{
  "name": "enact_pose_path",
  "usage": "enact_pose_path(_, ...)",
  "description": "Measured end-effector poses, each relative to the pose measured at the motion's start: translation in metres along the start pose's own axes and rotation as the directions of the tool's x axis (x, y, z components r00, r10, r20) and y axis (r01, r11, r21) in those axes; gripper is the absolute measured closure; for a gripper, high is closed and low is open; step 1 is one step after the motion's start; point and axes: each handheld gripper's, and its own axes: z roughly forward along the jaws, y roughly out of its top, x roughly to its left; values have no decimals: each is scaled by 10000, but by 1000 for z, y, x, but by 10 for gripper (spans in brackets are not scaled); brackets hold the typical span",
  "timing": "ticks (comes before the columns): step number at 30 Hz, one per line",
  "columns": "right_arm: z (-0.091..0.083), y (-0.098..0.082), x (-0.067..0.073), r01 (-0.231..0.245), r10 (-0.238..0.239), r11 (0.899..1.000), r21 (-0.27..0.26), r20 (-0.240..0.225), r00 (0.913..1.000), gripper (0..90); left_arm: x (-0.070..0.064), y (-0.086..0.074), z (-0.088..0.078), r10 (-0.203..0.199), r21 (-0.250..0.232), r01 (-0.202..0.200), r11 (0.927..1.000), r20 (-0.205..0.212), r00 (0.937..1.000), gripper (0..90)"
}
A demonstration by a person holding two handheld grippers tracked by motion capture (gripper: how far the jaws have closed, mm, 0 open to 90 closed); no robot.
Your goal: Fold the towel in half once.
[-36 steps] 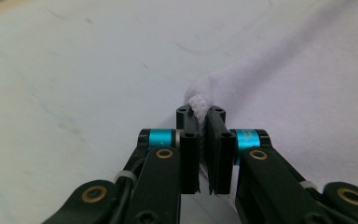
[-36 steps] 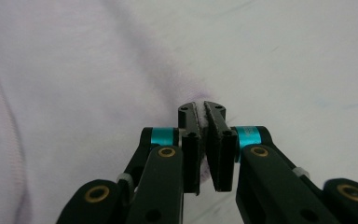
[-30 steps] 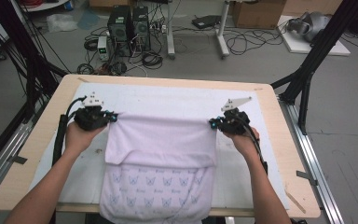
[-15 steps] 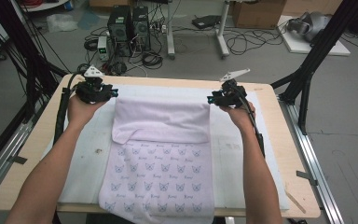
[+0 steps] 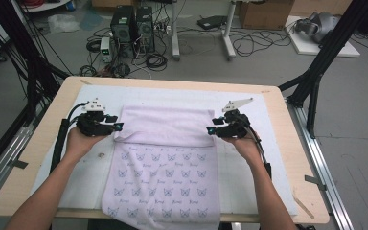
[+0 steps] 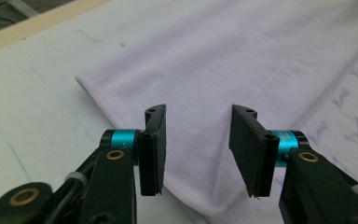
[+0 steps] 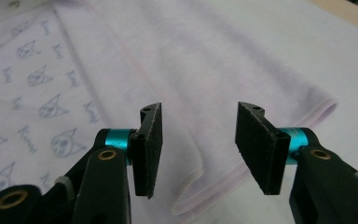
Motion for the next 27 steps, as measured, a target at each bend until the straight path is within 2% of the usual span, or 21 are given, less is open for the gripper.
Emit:
enact_pose_path(3,2,-10,7,28,-28,10000,7,-249,9997,505,-7,-11,-1,28,9,-28,10000,381,9993,545)
enact_pose_path(7,9,-17,13,54,-46,9999,161,-514,9987,485,-14,-19,-1,49,46,-53,10000,867,9962,491)
enact_pose_path(11,18,-22,11,-52,87,9983,581,-600,9982,459,-20,-23,5,29,491,-91,9988,1252,9921,411)
enact_pose_path(15,25,-26,9,-251,288,9971,716,-519,9982,474,-22,-26,15,104,933,-193,9955,957,9954,399)
enact_pose_path(16,27,-27,9,-278,319,9966,779,-519,9981,531,-22,-27,17,277,997,-364,9943,876,9958,449)
enact_pose_path(17,28,-28,9,-268,323,9957,884,-619,9976,572,-23,-27,18,453,1058,-542,9929,842,9954,536)
enact_pose_path(18,29,-28,10,-128,181,9958,911,-572,9982,661,-23,-27,19,605,1087,-692,9917,816,9948,648)
enact_pose_path(19,29,-29,11,-36,107,9957,922,-765,9970,748,-24,-27,19,694,1141,-784,9904,804,9943,746)
enact_pose_path(21,28,-28,13,152,-67,9953,960,-886,9960,842,-24,-26,16,796,1010,-860,9912,662,9946,846)
enact_pose_path(23,22,-25,15,307,-230,9969,720,-1054,9942,877,-22,-25,10,730,817,-770,9937,506,9960,860)
enact_pose_path(27,5,-20,18,342,-340,9994,4,-933,9951,882,-19,-22,-6,467,285,-479,9984,409,9981,869)
